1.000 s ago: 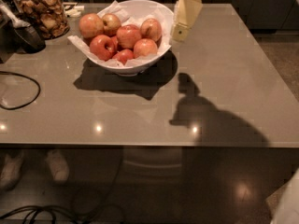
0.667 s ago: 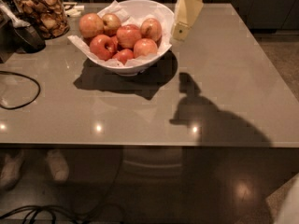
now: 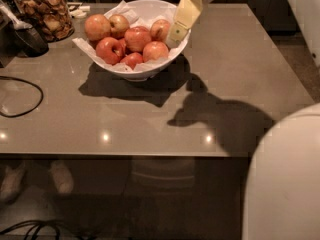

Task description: Pick apple from white bowl

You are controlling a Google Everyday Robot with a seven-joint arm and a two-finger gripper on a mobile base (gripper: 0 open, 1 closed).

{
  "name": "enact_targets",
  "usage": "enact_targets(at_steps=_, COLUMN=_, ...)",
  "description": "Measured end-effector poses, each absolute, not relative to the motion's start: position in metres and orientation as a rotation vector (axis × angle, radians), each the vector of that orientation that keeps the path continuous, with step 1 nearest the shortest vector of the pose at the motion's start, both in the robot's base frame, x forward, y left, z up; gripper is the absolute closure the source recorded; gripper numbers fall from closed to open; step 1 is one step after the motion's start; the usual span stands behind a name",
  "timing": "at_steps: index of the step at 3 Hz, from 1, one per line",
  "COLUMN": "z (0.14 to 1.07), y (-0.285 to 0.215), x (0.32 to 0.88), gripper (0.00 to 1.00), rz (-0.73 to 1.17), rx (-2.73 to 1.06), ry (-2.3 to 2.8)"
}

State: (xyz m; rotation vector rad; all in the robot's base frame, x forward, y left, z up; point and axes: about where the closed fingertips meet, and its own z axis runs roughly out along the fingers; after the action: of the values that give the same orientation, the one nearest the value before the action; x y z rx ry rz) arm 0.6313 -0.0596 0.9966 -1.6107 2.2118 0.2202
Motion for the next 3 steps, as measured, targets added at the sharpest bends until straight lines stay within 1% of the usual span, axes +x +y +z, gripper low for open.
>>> enact_targets(at_steps=1, z=0.995, y=-0.038, x=0.643, gripper=0.0, rz=0.281, rx=-1.559, ry=2.246)
enact_targets(at_steps=3, z=0.996, y=-0.026, x=0.655, gripper=0.0, rz=0.275, rx=-1.51, ry=2.221)
